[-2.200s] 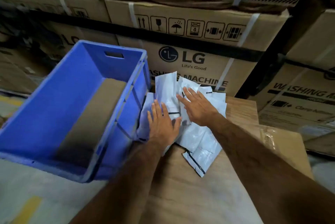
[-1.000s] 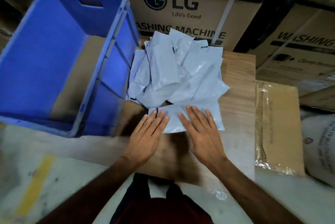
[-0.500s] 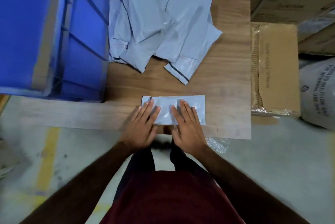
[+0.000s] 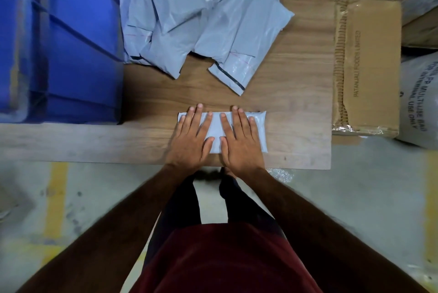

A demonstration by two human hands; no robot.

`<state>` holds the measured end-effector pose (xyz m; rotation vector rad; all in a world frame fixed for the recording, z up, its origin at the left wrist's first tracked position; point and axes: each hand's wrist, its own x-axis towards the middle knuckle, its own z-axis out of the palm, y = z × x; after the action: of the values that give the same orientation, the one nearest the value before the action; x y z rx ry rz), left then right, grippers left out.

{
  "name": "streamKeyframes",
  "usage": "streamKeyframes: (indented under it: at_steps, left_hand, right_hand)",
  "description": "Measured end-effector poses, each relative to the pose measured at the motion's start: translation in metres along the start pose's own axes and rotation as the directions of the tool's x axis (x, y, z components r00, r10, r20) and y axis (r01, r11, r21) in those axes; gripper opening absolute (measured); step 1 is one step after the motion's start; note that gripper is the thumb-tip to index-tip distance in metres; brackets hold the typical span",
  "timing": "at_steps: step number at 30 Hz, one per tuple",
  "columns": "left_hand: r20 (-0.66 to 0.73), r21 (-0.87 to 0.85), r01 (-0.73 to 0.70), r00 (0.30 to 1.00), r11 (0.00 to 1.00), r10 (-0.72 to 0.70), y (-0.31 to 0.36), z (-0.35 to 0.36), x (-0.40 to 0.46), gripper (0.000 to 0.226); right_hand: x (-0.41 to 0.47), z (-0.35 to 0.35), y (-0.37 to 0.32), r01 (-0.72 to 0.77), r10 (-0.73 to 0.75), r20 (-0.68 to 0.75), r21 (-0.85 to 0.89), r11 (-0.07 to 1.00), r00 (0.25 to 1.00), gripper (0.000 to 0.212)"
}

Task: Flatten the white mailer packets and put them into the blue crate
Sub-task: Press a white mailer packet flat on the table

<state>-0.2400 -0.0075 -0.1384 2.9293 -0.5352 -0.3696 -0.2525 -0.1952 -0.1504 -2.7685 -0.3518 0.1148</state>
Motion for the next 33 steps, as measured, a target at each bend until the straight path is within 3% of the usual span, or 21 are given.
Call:
streamKeyframes:
  at_steps: [8,11,20,25,33]
  left_hand:
    - [-0.082,0.002,-0.001,0.997,1.000,0.001,0.018,-0.001,0.007,0.067]
    - [-0.068,-0.048,-0.053,0.996,0.997,0.050,0.027,0.004,0.013,0.067]
    - [-0.077,-0.051,-0.008,0.997,0.999,0.004,0.034,0.007,0.015,0.067]
    - [-0.067,-0.068,-0.086,0.994,0.994,0.082,0.062,0.005,0.031,0.066]
    - [-0.035,-0.016,-0.077,0.996,0.997,0.076,0.066,0.016,0.036,0.068]
  right_hand:
    - [0.000,-0.013,0.012,-0.029,0.029,-0.010,-0.001,1.000,1.000,0.061]
    - [-0.004,-0.013,0.025,-0.041,0.041,-0.004,-0.036,0.999,0.999,0.063]
    - [-0.004,-0.011,0.030,-0.013,0.014,0.012,-0.007,1.000,1.000,0.063]
    - [-0.010,-0.018,0.050,-0.121,0.123,-0.055,0.046,0.992,0.991,0.060]
    - [-0.014,-0.018,0.063,-0.077,0.077,-0.013,-0.011,0.997,0.997,0.063]
